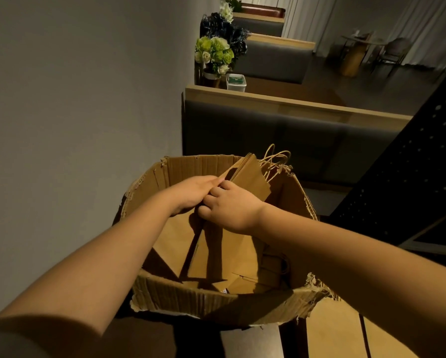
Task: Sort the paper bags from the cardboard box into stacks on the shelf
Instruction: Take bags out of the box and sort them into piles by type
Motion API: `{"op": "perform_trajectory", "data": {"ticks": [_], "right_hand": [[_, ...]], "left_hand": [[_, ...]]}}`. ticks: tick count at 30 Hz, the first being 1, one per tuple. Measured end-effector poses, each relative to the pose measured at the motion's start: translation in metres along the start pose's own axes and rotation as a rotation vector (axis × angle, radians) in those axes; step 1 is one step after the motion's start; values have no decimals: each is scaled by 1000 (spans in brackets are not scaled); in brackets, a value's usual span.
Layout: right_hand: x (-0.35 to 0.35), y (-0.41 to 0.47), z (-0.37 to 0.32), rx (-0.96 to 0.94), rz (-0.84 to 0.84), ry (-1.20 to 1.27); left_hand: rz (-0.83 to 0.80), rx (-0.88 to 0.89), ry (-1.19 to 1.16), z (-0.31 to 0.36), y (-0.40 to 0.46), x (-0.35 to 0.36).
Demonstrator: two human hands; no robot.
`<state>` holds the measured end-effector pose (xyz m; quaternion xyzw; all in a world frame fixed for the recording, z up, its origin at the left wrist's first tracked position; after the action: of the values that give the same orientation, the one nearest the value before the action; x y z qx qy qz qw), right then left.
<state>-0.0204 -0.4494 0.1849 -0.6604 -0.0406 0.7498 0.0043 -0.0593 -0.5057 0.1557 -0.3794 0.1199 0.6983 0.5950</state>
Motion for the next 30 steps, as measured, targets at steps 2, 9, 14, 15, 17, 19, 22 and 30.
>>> {"op": "perform_trajectory", "data": {"ticks": [2,9,14,15,17,19,22,30], "right_hand": [[-4,-3,4,-12,88,86],[-19,-8,22,133,239,114],[-18,-29,31,194,485,66],[-17,-33,36,249,521,79],[-14,-41,54,426,578,170],[-7,-45,69,577,553,239],[5,-55,82,708,530,323],[55,-139,123,1256,875,900]], "left_hand": [[7,-46,-135,-8,-1,5],[136,-134,-354,-29,-4,14],[24,75,-502,-22,-4,22],[-8,100,-497,-22,-4,24],[-18,131,-381,-18,-7,23],[-4,127,-272,-15,-8,22],[13,111,-193,-13,-11,20],[281,20,-372,-40,-12,-11]]}}
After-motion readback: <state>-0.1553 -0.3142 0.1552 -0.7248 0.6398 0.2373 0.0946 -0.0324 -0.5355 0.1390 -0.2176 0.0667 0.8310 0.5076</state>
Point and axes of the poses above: each hand's wrist, its own y-axis towards the middle knuckle, its own x-axis out of the palm, z = x × y, the point moved 10 cm from there along y, towards the middle knuckle, and after that the axes turned 15 degrees about y, right-handed, at the moved point
